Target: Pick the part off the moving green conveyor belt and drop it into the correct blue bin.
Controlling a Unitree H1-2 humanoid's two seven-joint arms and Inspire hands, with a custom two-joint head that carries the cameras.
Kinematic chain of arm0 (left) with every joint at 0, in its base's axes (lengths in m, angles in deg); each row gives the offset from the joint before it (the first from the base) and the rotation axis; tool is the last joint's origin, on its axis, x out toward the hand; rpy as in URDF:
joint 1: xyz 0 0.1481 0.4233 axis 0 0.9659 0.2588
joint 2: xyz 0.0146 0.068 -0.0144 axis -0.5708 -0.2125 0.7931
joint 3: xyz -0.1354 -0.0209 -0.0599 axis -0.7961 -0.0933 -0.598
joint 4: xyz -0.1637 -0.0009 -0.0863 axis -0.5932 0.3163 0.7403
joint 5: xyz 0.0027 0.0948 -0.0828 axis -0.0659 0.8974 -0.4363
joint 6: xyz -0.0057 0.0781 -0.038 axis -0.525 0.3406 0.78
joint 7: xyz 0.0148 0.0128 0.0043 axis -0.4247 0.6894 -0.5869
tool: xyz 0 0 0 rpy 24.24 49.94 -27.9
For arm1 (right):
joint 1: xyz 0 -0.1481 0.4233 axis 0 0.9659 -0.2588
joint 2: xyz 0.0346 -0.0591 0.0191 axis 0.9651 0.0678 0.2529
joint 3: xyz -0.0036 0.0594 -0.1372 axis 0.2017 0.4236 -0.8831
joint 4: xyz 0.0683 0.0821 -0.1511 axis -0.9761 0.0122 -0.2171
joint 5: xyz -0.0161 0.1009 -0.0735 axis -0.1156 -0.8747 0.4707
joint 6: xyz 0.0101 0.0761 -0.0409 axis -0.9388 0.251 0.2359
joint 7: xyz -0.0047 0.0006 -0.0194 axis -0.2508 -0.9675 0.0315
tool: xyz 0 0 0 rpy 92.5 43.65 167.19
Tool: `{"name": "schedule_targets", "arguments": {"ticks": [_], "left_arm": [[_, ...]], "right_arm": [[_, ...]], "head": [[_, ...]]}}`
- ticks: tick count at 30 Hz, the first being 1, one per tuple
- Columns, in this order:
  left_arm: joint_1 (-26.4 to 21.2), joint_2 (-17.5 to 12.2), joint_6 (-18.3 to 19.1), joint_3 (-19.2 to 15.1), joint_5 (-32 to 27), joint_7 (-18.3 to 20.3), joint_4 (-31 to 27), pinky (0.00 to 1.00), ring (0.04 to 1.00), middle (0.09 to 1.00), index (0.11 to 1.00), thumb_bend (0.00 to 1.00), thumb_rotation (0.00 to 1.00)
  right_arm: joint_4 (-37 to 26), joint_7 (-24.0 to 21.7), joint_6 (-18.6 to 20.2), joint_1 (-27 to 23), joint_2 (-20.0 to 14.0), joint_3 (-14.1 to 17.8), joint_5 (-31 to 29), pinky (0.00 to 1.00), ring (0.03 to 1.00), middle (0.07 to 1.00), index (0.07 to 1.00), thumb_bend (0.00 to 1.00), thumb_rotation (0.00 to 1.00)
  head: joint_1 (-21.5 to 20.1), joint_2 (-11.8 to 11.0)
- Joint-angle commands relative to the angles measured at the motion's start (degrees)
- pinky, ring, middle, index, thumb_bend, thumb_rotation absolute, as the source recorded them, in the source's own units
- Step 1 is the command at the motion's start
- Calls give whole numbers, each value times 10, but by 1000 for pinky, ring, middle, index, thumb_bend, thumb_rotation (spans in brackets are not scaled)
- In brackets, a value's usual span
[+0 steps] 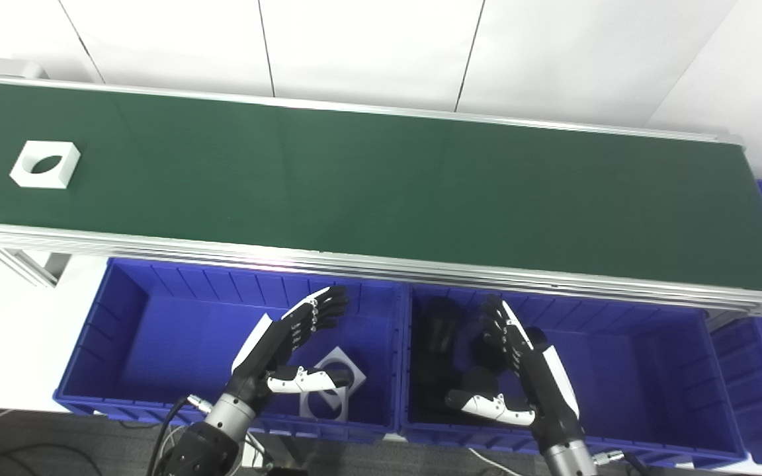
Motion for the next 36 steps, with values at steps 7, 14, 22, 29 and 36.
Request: {"name": "schedule_targets", "arguments": {"ticks": [7, 14, 22, 29, 36], "left_arm": [[-4, 0, -23, 2, -4, -6, -15, 826, 849, 861, 866, 891, 336], [-4, 1, -23, 1, -8, -4, -14, 828, 852, 865, 866, 888, 326], [-5, -2, -23, 3, -1, -9, -14, 827, 853, 865, 864, 884, 331], [-5, 0, -23, 1, -9, -1, -13, 830, 854, 866, 866, 884, 316], [-4, 2, -23, -1, -8, -1, -12, 824, 851, 864, 866, 888, 323]], "right_arm": [[-14, 0, -32, -2, -2, 3, -3, 877, 915, 947, 978, 840, 332], [-17, -1, -25, 0, 0, 3, -4, 866, 919, 958, 981, 837, 327], [-17, 0, -28, -1, 0, 3, 1, 884, 921, 954, 978, 838, 328], [-15, -2, -30, -1, 0, 4, -5, 878, 917, 951, 976, 837, 327], [-13, -1, -29, -1, 0, 4, -5, 874, 915, 951, 976, 838, 324]], "head": [[0, 0], [1, 0], [1, 0], [1, 0], [3, -1]]}}
